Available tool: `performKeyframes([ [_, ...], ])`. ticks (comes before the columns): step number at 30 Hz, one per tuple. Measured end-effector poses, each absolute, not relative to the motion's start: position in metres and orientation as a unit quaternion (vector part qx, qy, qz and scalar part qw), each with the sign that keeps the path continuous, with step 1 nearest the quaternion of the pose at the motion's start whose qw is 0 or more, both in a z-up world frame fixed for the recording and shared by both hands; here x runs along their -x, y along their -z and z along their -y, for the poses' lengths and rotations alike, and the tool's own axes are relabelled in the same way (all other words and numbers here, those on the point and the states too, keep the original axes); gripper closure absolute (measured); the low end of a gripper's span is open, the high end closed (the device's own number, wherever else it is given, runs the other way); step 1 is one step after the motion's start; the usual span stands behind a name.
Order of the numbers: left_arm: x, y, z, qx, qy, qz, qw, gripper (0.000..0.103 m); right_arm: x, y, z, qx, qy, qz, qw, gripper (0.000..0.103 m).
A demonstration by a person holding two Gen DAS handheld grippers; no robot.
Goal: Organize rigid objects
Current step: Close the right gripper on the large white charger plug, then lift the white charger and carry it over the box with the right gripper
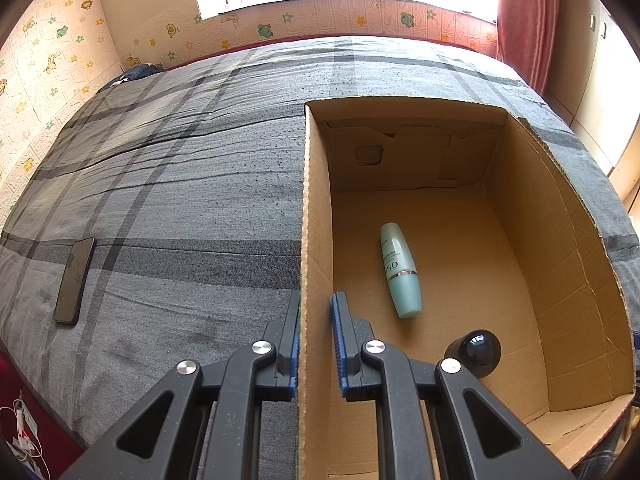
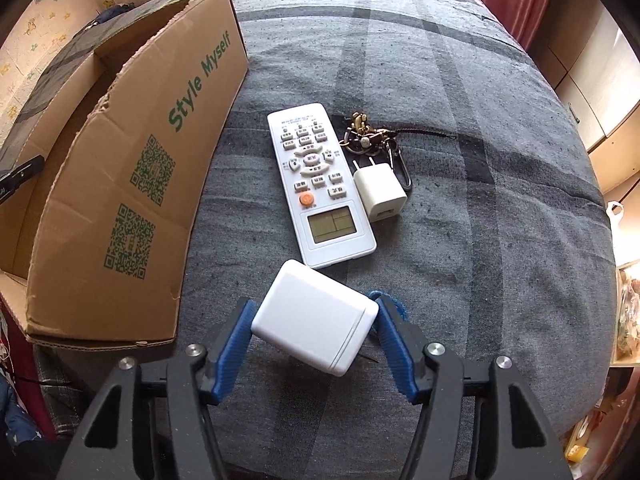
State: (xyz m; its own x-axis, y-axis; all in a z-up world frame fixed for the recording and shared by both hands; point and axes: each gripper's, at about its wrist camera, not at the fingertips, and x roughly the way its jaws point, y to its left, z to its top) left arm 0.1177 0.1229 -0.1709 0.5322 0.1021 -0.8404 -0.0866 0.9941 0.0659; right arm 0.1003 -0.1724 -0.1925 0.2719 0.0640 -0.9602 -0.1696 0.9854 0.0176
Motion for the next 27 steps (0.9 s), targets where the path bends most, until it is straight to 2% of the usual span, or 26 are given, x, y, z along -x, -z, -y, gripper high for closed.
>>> performKeyframes([
  [12,-0.117,0.171,-0.124,-0.008,-0.053,-0.481,0.875,0.089,-0.107,0.172,0.178,0.048,-0.07,-0.589,0.804,0.038],
  [27,-0.118,0.172,-0.122,-0.008,-0.053,-0.481,0.875,0.089,-0.111,0.122,0.171,0.067,-0.07,-0.564,0.82,0.038],
])
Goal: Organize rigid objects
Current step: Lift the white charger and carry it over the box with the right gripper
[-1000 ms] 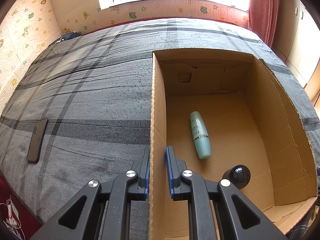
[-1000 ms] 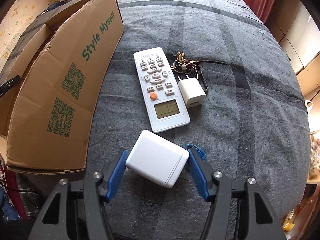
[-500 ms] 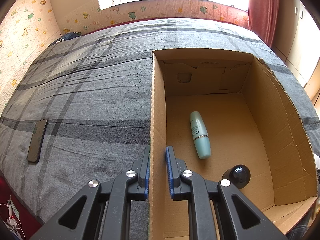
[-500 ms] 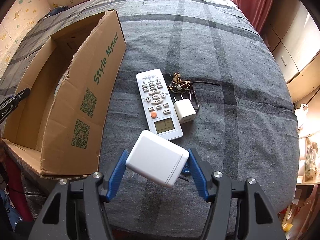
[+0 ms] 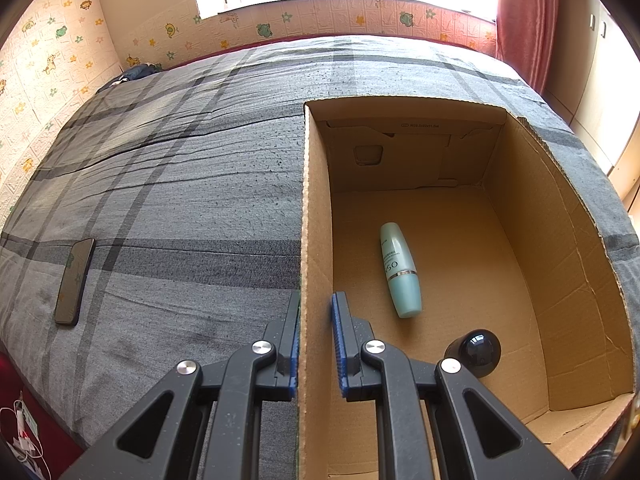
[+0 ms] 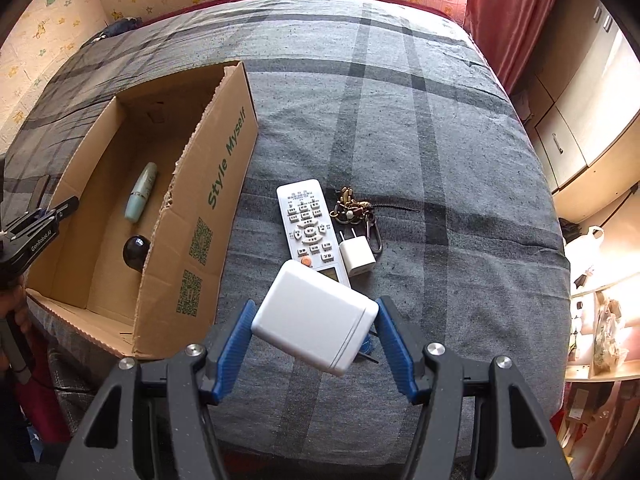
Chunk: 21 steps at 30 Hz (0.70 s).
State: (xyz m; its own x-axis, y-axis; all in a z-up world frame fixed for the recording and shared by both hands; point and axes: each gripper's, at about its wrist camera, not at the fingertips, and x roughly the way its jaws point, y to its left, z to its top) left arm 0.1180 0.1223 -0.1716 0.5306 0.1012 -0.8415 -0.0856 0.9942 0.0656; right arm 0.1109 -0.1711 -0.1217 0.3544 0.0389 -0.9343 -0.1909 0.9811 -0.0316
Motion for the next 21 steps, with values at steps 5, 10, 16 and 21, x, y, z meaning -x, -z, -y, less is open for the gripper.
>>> performKeyframes([
  [5,-0.118,0.172,-0.123,-0.008,-0.054,-0.481,0.875,0.089,-0.112,0.103,0.165,0.077,-0.074,-0.552,0.827,0.038],
  [10,-0.119,0.171,-0.123,-0.007,-0.053,-0.482,0.875,0.089,-0.115,0.089,0.158,0.085,-0.08,-0.542,0.832,0.038],
  [16,-0.119,0.171,-0.123,-0.008,-0.053,-0.482,0.875,0.089,-0.122,0.074,0.145,0.093,-0.093,-0.527,0.84,0.038],
  [21,-0.118,0.172,-0.123,-0.007,-0.053,-0.482,0.875,0.089,-0.128,0.062,0.13,0.104,-0.106,-0.514,0.845,0.038],
])
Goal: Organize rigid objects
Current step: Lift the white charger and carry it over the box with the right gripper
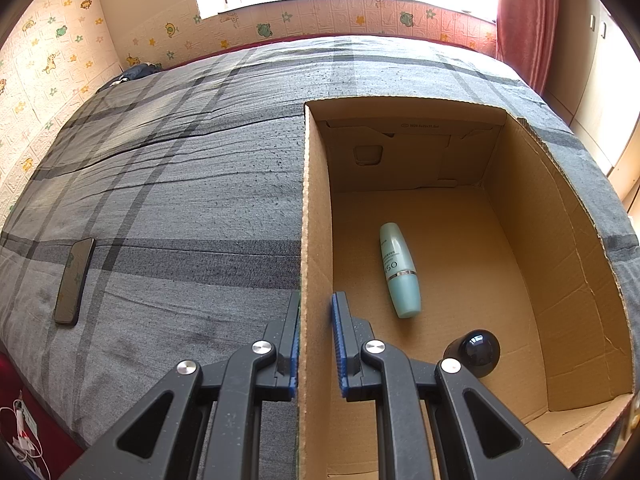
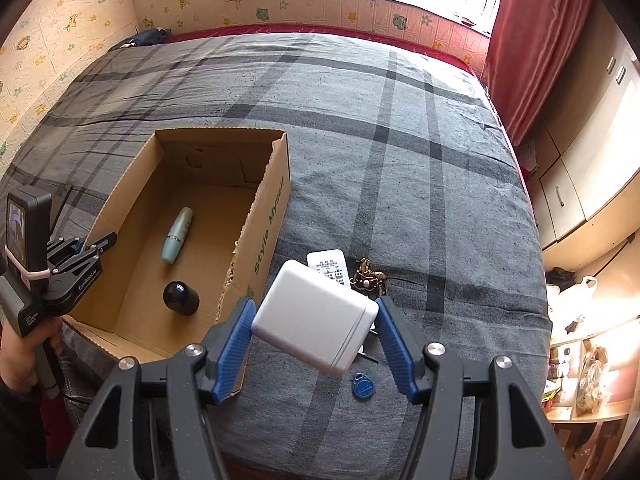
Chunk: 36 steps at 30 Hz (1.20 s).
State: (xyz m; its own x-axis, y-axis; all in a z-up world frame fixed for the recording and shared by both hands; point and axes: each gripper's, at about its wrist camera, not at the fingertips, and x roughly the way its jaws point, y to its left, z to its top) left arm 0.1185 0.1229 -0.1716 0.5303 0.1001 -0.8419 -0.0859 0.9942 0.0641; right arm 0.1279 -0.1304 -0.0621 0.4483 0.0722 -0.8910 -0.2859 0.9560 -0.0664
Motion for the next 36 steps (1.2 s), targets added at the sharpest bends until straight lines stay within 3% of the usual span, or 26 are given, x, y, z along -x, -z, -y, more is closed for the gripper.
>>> performKeyframes([
  [20,-0.119,0.171,-0.122,-0.006,-0.053,-0.482,0.875,0.089,-0.158,0.059,0.051,0.118,-0.176,-0.496,0.842,0.038],
  [36,-0.12,0.171,-0.124,-0.005,-0.051,-0.482,0.874,0.089,-0.2,0.116,-0.006,0.113,-0.187,-0.543,0.811,0.038],
])
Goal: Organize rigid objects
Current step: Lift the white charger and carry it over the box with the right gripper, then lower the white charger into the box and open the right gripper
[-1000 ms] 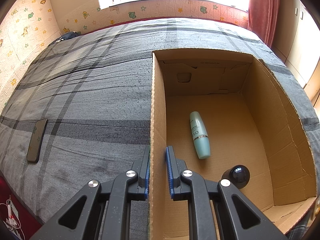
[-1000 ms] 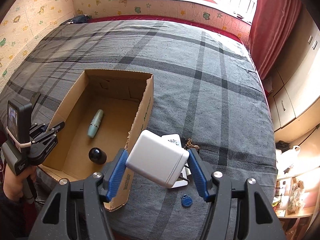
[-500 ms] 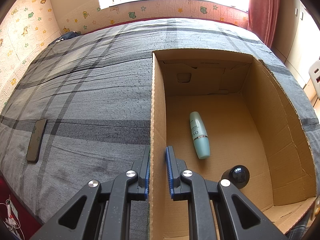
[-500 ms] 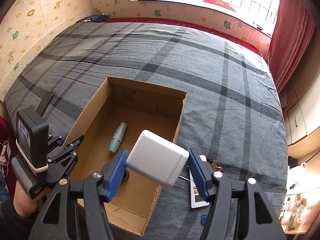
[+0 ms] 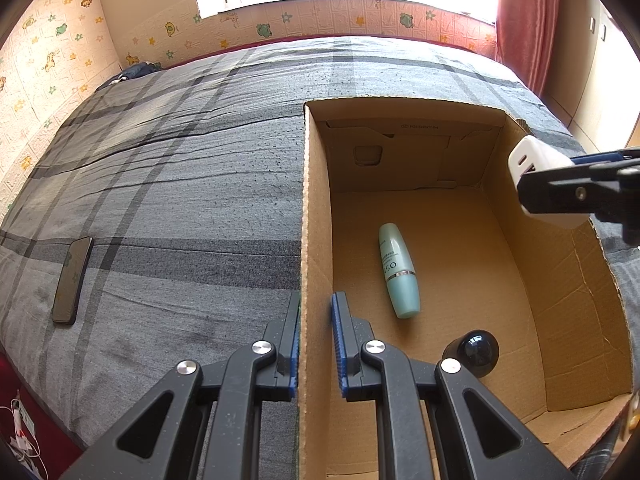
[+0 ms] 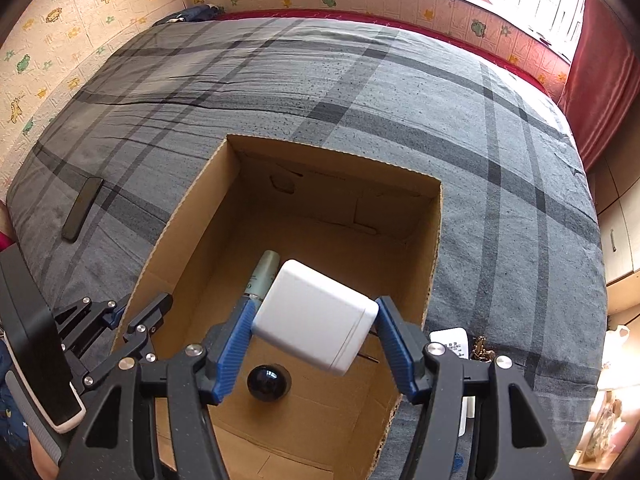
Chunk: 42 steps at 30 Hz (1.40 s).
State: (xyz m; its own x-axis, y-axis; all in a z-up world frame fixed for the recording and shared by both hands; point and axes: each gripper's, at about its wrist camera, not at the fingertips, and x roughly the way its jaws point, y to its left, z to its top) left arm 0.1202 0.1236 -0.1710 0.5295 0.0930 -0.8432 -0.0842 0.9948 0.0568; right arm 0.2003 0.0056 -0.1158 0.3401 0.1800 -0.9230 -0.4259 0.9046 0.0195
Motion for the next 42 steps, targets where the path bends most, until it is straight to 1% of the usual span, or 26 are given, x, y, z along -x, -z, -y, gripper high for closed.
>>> performKeyframes([
  [15,-0.121,0.173,-0.127,-0.002,-0.048,-0.483,0.874,0.089,-0.231,0.187,-0.033,0.124,-0.166,-0.603,0.77,0.038],
  [24,-0.122,0.173,-0.127,-0.002,-0.047,-0.483,0.874,0.089,-0.241,0.218,-0.036,0.129,-0.151,-0.628,0.753,0.038],
  [31,-0.122,0.173,-0.127,-0.003,-0.048,-0.483,0.874,0.089,-0.241,0.224,-0.037,0.123,-0.15,-0.631,0.751,0.038],
  [42,-0.123,0.17,-0.127,-0.002,-0.047,-0.485,0.873,0.089,-0.236,0.213,-0.035,0.132,-0.154,-0.617,0.761,0.038],
])
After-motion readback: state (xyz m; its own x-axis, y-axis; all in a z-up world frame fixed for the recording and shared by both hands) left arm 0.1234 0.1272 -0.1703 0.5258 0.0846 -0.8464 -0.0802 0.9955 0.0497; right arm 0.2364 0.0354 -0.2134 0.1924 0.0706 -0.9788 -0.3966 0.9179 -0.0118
